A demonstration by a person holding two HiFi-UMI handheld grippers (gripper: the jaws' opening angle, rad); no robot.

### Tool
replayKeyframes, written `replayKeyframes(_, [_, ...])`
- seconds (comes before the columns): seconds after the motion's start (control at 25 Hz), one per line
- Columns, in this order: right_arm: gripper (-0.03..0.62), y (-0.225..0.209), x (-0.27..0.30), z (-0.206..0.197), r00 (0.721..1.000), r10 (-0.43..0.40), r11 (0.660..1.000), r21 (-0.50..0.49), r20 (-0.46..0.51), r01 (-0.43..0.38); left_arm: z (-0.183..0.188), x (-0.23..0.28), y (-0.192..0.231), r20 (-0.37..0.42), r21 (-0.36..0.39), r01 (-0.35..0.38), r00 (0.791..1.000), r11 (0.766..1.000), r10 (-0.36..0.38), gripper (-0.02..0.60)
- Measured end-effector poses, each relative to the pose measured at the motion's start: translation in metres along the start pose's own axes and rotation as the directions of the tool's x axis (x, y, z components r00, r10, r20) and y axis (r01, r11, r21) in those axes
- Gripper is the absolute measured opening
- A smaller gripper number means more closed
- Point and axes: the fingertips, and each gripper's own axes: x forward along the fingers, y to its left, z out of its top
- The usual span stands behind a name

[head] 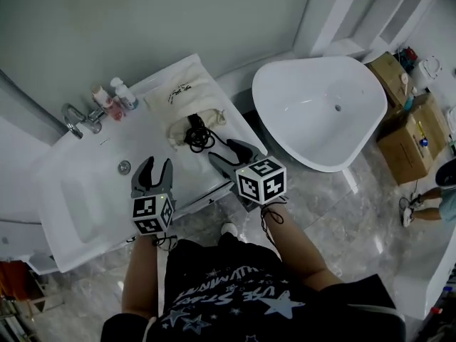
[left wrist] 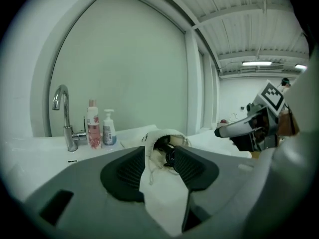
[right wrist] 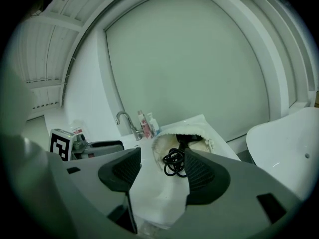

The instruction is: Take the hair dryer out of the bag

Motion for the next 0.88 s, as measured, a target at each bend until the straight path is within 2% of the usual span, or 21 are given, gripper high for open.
replayKeyframes(0.16, [0.261, -0.006, 0.013, -0.002, 0.999, 0.027, 1.000, 0.002, -0.032, -0.027, -0.001, 0.029, 0.000, -0.051, 0.019, -0.021, 0.998, 1.000, 0.022, 0.202])
replayKeyframes(0.44, [0.258, -0.013, 0.040, -0.006, 0.997, 0.025, 0.999, 0.040, -0.076, -0.022, -0.016, 0.083, 0.015, -0.154, 0.031, -0.009, 0.988, 0.999, 0.014, 0.202])
replayKeyframes(0.68, [0.256, -0.022, 0.065, -0.007, 0.987, -0.010, 1.000, 0.025, -0.161, 0.014, -0.036, 0.125, 0.028, -0.239, 0.039, 0.042, 0.971, 0.998, -0.032, 0.202])
replayKeyframes(0.72, [0.256, -0.025, 0.072, -0.006, 0.985, -0.019, 0.999, 0.023, -0.169, 0.023, -0.038, 0.129, 0.029, -0.250, 0.037, 0.055, 0.967, 0.998, -0.044, 0.190])
replayKeyframes(0.8, [0.253, -0.030, 0.085, -0.001, 0.983, -0.040, 0.999, 0.020, -0.181, 0.044, -0.041, 0.133, 0.031, -0.268, 0.041, 0.085, 0.961, 0.996, -0.071, 0.094])
replayKeyframes(0.88, [0.252, -0.036, 0.099, 0.003, 0.979, -0.061, 0.998, 0.016, -0.195, 0.065, -0.040, 0.136, 0.030, -0.273, 0.039, 0.126, 0.956, 0.991, -0.111, 0.070])
